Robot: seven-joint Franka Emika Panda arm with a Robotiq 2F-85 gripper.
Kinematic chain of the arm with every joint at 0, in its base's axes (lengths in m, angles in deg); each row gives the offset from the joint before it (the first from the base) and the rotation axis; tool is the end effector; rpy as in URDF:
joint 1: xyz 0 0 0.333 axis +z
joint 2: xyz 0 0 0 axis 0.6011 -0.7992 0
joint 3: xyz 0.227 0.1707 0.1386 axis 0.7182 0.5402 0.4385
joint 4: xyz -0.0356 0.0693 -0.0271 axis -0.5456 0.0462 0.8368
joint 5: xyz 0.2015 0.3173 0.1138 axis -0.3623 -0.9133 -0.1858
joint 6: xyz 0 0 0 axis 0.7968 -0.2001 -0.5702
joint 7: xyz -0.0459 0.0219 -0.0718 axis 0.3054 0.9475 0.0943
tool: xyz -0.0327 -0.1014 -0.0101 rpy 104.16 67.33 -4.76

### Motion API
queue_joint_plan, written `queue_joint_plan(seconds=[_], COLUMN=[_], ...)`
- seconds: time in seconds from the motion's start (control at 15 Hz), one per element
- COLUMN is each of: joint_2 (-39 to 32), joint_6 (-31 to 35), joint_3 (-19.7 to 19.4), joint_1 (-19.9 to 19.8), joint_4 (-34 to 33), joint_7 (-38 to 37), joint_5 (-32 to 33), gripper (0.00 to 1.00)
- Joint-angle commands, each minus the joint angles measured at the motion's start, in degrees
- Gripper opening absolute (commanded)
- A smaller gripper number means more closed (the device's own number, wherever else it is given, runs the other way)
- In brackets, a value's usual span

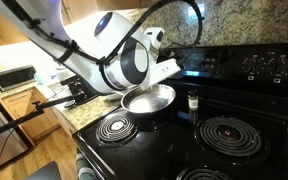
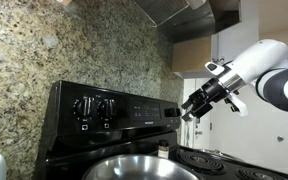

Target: Pick up the spice bottle from the stove, shake it above the pan, then put it back on the stove

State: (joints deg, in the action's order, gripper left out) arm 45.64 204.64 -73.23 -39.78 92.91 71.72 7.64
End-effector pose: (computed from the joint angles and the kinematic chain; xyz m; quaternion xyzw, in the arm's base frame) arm 0.5952 -0.0155 0.3384 0.8413 0.3217 0.4140 0.1318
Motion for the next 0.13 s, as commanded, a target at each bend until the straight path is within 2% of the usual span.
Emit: queue_joint_plan(seconds=[0.0, 0.07], joint_2=[-0.02, -0.15], joint_6=[-0.08, -0.08], joint_3=[1.04, 1.02], joint_1=[-0.48, -0.45], joint_4=[0.26, 0.21], joint_7=[2.31, 2.51], joint_5=[-2.55, -2.66], gripper=[1.00, 1.00])
